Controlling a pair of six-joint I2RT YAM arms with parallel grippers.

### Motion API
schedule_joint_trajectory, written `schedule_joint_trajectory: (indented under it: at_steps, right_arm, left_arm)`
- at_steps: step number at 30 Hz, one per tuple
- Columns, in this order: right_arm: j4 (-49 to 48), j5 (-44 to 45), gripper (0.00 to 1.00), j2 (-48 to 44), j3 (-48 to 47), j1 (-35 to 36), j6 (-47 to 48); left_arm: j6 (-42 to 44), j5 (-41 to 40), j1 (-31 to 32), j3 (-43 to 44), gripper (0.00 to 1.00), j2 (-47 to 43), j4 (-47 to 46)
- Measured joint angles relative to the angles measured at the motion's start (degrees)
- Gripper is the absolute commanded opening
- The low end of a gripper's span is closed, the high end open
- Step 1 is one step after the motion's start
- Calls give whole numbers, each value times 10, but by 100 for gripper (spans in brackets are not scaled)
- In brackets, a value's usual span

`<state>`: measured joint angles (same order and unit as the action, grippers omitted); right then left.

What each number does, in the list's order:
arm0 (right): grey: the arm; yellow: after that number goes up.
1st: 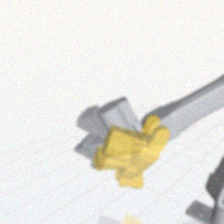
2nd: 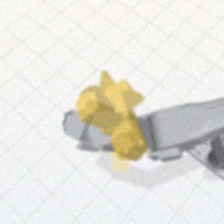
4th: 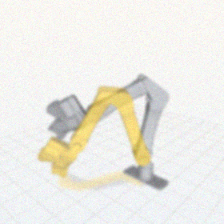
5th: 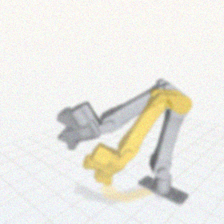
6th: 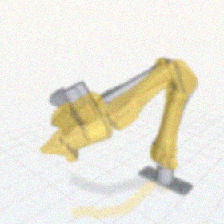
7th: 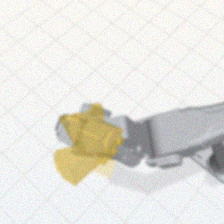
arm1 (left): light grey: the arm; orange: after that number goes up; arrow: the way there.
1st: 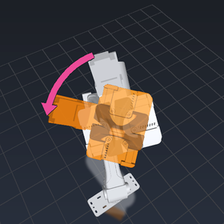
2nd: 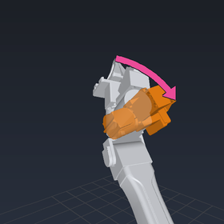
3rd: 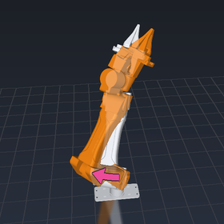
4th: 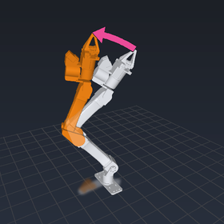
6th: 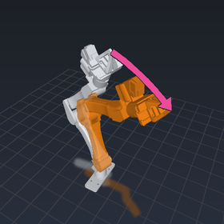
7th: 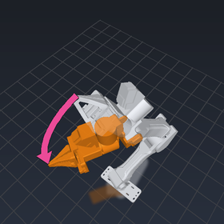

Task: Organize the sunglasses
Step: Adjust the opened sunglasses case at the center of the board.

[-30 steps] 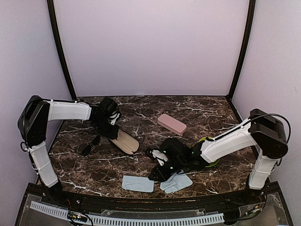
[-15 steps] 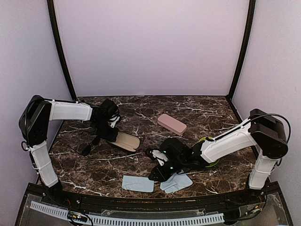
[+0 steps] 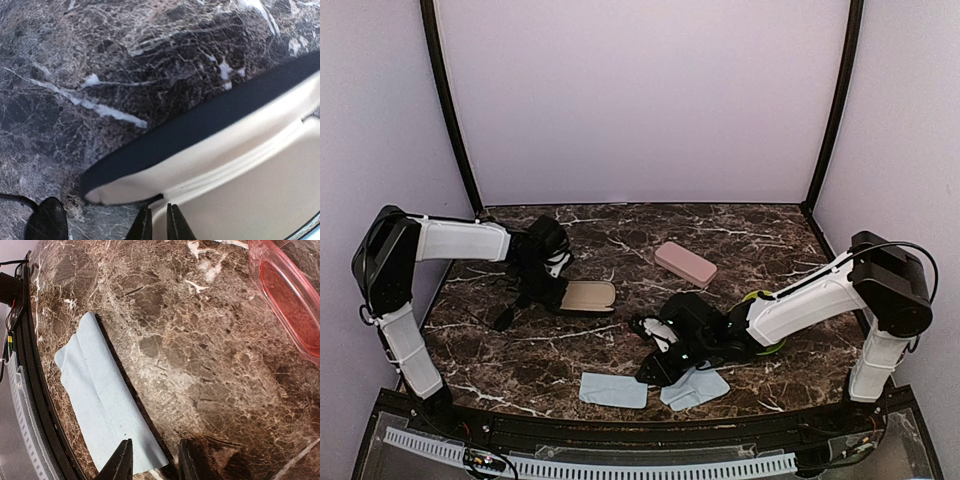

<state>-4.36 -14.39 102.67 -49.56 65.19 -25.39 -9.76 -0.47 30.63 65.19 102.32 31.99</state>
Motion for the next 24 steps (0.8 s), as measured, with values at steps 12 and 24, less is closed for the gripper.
schedule_joint_trajectory:
  at_steps: [12,24]
  right_arm:
    - [0,0,33,0,0,0,0]
    - [1,0,33,0,0,0,2]
  left_arm:
    - [-26,-16,27,-26,25,-27,0]
    - [-51,-42,27,-29,33,-97,11]
